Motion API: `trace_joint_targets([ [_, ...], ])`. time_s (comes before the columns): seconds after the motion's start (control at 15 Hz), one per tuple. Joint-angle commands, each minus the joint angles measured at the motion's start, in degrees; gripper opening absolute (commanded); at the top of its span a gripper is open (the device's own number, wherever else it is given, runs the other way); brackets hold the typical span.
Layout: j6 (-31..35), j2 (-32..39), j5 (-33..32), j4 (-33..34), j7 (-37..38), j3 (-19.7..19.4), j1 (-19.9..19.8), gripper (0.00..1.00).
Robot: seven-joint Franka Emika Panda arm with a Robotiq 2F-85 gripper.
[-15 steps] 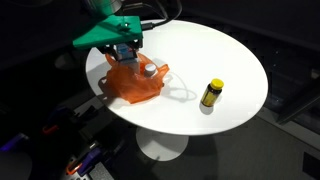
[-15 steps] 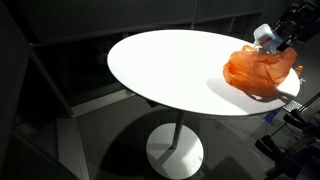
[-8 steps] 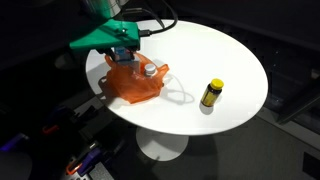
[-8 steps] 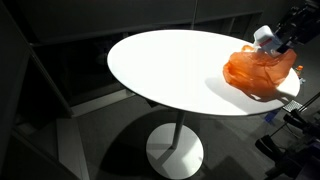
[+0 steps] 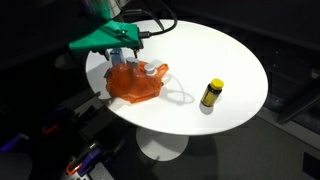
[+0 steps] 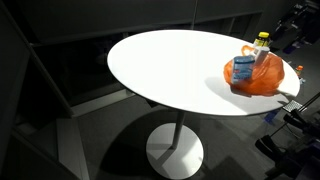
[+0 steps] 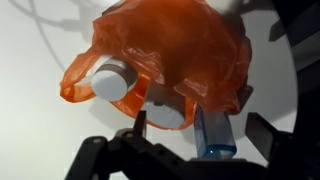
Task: Pick up the blue box from the table and put it in the plastic bag
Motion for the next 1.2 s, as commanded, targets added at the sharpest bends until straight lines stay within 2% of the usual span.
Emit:
trace_joint_targets([
  [0.0, -0.9, -1.1, 1.7, 0.0, -2.7, -0.6, 0.2, 1.0],
  [0.53, -5.7, -2.4, 7.0, 0.1, -14.1, -1.0, 3.1, 1.0],
  [1.13, -13.9, 3.0, 4.2, 6.2, -15.9, 3.8, 1.8, 1.0],
])
